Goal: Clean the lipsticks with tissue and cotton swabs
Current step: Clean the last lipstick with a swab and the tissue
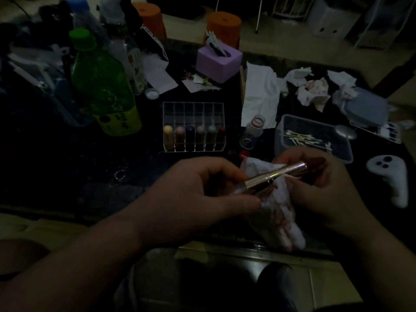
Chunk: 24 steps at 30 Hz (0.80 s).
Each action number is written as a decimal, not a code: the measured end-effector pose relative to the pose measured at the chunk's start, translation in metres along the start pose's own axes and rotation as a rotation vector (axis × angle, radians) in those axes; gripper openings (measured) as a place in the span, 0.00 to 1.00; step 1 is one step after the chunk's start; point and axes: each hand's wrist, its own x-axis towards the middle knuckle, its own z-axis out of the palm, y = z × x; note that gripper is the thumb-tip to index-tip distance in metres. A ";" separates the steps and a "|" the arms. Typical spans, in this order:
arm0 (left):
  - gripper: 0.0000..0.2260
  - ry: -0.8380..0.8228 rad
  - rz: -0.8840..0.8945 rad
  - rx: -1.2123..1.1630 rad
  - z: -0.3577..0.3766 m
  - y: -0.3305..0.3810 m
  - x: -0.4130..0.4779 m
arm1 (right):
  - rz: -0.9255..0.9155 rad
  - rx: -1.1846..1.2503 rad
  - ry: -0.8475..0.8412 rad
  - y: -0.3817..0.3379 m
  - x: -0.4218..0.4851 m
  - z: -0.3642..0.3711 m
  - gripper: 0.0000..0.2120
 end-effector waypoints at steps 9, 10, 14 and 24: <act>0.11 0.117 0.172 0.233 -0.003 0.000 0.000 | 0.005 -0.016 -0.031 -0.001 -0.001 -0.005 0.05; 0.12 0.156 0.209 0.284 -0.003 0.000 -0.001 | -0.001 -0.021 -0.035 -0.001 -0.001 -0.005 0.05; 0.11 -0.060 -0.003 -0.061 -0.006 0.004 -0.002 | -0.015 -0.033 -0.037 -0.003 -0.001 -0.004 0.05; 0.13 0.152 0.101 0.110 -0.008 0.002 -0.004 | -0.005 0.014 -0.068 -0.004 0.000 -0.005 0.13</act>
